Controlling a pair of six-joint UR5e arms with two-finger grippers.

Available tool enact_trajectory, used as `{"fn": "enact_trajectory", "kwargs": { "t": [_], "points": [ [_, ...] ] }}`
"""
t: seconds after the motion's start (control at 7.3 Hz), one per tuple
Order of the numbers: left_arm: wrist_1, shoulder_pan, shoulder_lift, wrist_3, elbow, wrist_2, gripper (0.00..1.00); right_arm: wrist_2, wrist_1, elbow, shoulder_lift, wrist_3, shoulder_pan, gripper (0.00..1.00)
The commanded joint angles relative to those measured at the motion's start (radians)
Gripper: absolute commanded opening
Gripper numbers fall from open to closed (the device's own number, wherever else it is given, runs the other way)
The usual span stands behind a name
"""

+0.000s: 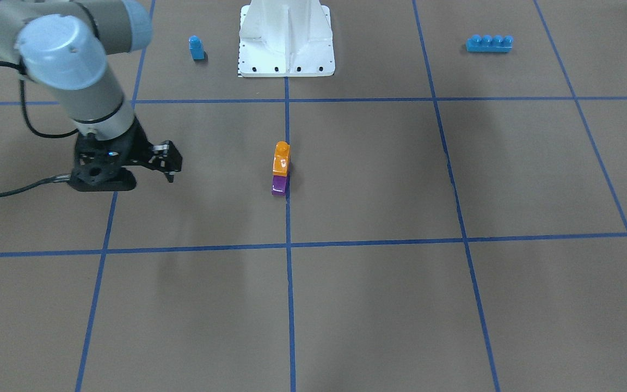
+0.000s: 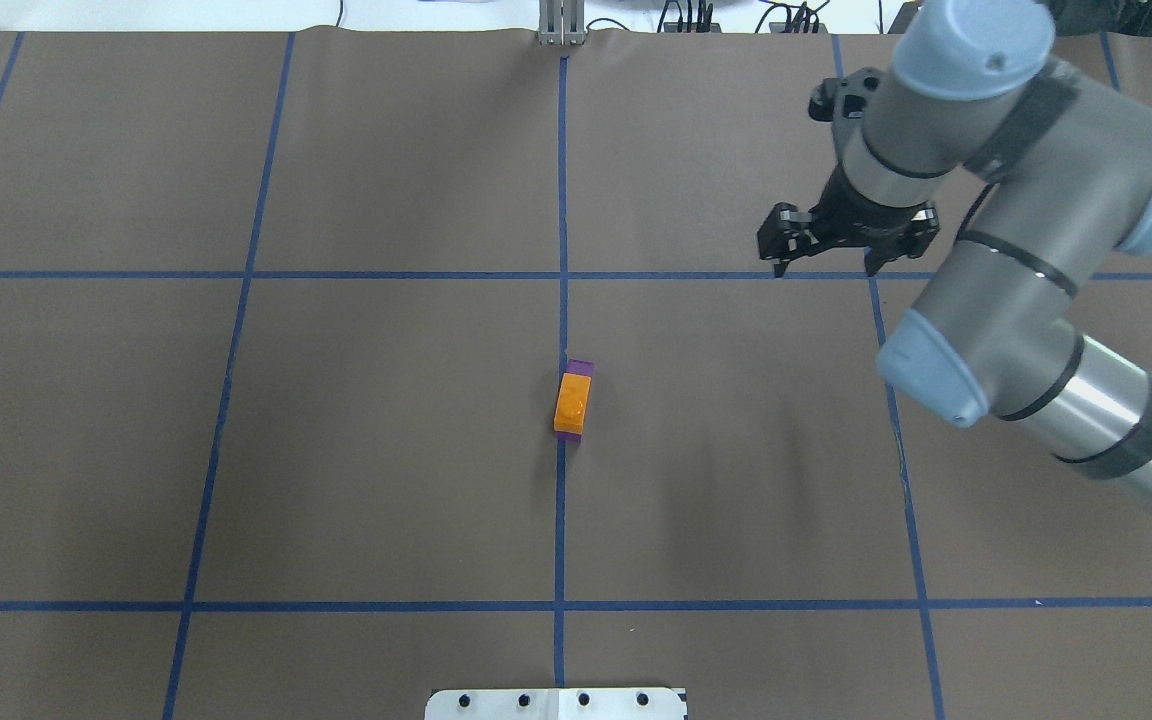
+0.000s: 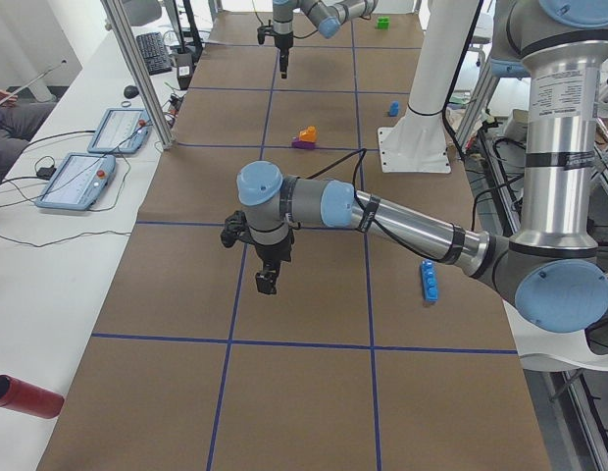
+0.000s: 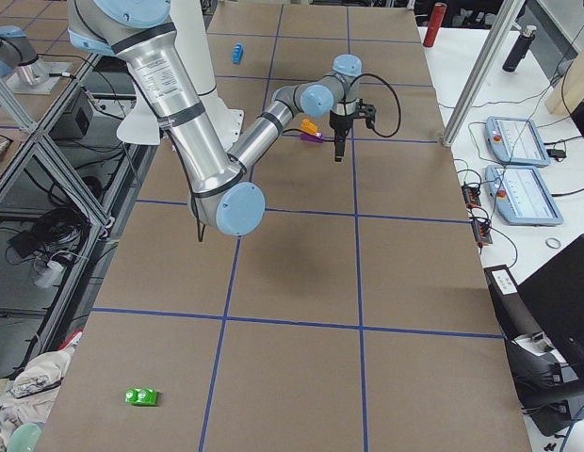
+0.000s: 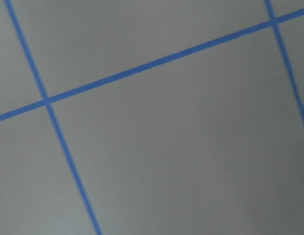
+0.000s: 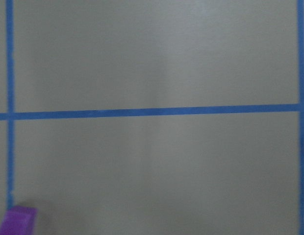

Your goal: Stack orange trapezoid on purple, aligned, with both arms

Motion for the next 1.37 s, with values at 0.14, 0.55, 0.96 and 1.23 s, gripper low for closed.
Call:
{"fn": "enact_trajectory", "kwargs": {
  "t": [0.14, 0.55, 0.96, 1.23],
  "points": [
    [-0.039, -0.081, 0.003, 0.022, 0.051, 0.012, 1.00, 0.135, 0.003, 0.005, -0.281, -0.614, 0.331, 1.00],
    [-0.168, -0.085, 0.034, 0.036, 0.167, 0.005, 1.00, 0.176, 0.003, -0.084, -0.387, -0.994, 0.530, 1.00],
    [-0.178, -0.085, 0.049, 0.005, 0.169, -0.001, 1.00, 0.174, 0.007, -0.059, -0.522, -1.089, 0.649, 1.00],
    [-0.180, -0.085, 0.043, -0.058, 0.157, -0.001, 1.00, 0.171, 0.007, -0.060, -0.541, -1.079, 0.666, 1.00]
  ]
}}
